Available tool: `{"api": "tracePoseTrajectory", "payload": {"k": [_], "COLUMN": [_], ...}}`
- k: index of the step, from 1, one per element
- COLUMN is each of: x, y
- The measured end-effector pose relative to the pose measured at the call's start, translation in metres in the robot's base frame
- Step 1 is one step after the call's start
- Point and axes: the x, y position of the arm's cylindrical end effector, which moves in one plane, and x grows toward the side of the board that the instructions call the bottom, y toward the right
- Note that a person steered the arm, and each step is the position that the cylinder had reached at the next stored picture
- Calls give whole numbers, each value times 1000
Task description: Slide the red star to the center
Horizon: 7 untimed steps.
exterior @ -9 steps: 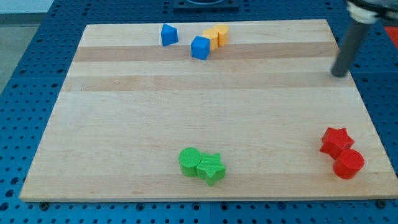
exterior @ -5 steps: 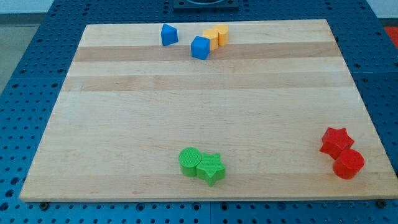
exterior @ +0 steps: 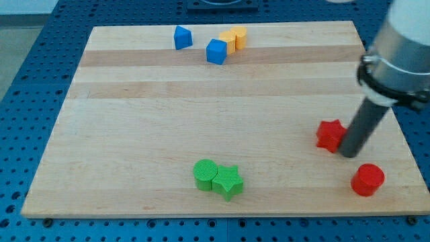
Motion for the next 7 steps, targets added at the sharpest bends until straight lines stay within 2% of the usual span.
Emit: {"api": "tracePoseTrajectory", "payload": {"k": [2,6,7], "x": [-42,-138,-140], "y": [-36,-38,-74]}}
